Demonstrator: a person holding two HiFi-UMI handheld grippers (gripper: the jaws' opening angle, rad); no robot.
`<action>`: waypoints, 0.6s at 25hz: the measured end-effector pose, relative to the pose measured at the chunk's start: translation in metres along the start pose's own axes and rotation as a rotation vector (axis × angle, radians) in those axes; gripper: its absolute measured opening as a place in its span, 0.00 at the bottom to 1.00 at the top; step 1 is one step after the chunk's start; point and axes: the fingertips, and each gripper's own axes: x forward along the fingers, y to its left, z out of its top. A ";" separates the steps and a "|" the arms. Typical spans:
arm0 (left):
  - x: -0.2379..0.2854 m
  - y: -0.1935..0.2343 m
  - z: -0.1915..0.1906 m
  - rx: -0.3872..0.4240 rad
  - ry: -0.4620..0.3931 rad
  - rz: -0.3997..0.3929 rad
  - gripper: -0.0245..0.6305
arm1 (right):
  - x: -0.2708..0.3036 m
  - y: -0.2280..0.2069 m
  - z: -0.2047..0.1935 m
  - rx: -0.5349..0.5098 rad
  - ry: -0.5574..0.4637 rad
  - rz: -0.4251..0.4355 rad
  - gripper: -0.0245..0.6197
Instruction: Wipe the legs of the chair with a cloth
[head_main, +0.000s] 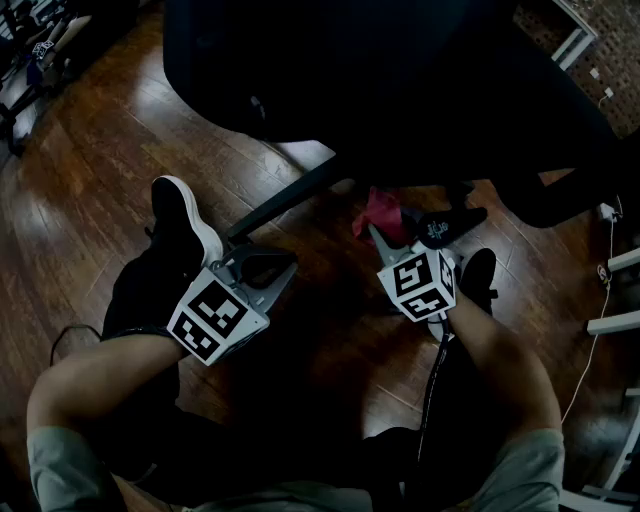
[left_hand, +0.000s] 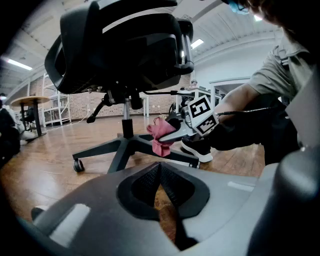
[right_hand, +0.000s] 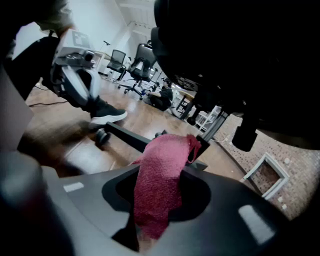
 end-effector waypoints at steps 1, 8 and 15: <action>0.001 0.000 0.002 -0.021 -0.010 0.003 0.00 | 0.009 -0.009 0.003 0.011 -0.011 -0.034 0.22; 0.006 0.000 -0.001 -0.111 -0.018 0.002 0.00 | 0.068 -0.043 -0.001 0.077 0.033 -0.128 0.22; 0.005 0.011 -0.005 -0.089 -0.005 0.031 0.00 | 0.042 -0.013 -0.037 0.093 0.079 -0.037 0.22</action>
